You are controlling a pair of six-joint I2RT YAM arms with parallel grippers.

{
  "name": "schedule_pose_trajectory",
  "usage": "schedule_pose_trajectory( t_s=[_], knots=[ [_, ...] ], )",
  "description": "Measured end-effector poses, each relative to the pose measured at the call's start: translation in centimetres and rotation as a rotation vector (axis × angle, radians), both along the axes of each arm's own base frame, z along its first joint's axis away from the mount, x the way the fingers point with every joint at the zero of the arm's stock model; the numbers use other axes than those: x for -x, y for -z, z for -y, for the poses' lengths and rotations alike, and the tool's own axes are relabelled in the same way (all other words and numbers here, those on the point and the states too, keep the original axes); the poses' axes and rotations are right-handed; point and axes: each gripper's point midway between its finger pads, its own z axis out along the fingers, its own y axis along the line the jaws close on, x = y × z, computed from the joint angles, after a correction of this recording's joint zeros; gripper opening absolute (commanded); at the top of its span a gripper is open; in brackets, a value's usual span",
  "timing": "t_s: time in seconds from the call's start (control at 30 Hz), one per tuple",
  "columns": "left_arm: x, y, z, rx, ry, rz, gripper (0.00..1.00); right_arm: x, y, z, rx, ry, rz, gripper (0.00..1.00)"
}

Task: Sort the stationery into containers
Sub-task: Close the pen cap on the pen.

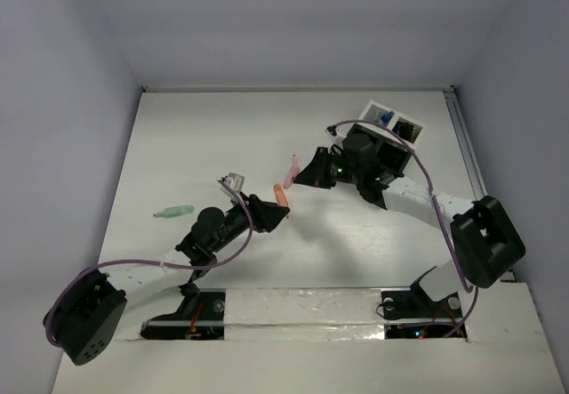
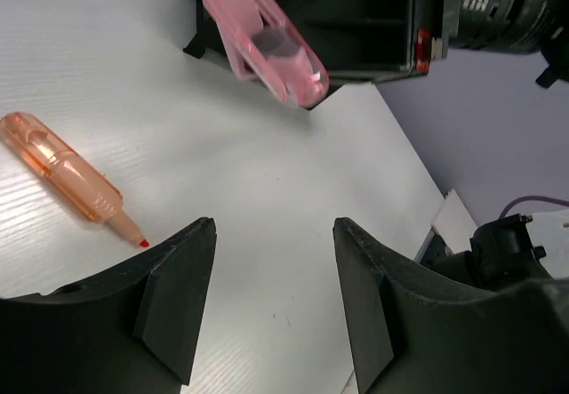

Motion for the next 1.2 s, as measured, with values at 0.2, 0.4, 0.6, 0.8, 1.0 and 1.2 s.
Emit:
schedule_pose_trajectory(
  t_s=[0.2, 0.4, 0.6, 0.8, 1.0, 1.2],
  knots=[
    [-1.2, -1.8, 1.0, 0.044, -0.001, 0.036, 0.53, 1.9, -0.5, 0.1, -0.065, -0.034, -0.017, 0.0],
    [-2.3, -2.9, 2.1, 0.078, -0.001, 0.055, 0.53, 3.7, -0.8, 0.1, -0.113, -0.079, -0.012, 0.0],
    [-2.7, -2.6, 2.3, 0.08, -0.006, 0.045, 0.55, 5.8, 0.0, -0.1, -0.112, -0.124, -0.032, 0.0],
    [-2.8, -4.5, 1.6, 0.095, -0.035, 0.111, 0.63, 6.7, -0.1, 0.3, -0.106, -0.16, -0.01, 0.0],
    [-2.6, -7.0, 0.9, 0.141, -0.057, 0.175, 0.65, 8.3, -0.5, 0.7, -0.084, -0.244, 0.033, 0.0],
    [-2.6, -7.3, 1.1, 0.154, -0.047, 0.186, 0.64, 10.5, -0.8, 1.0, -0.085, -0.365, 0.055, 0.0]
  ],
)
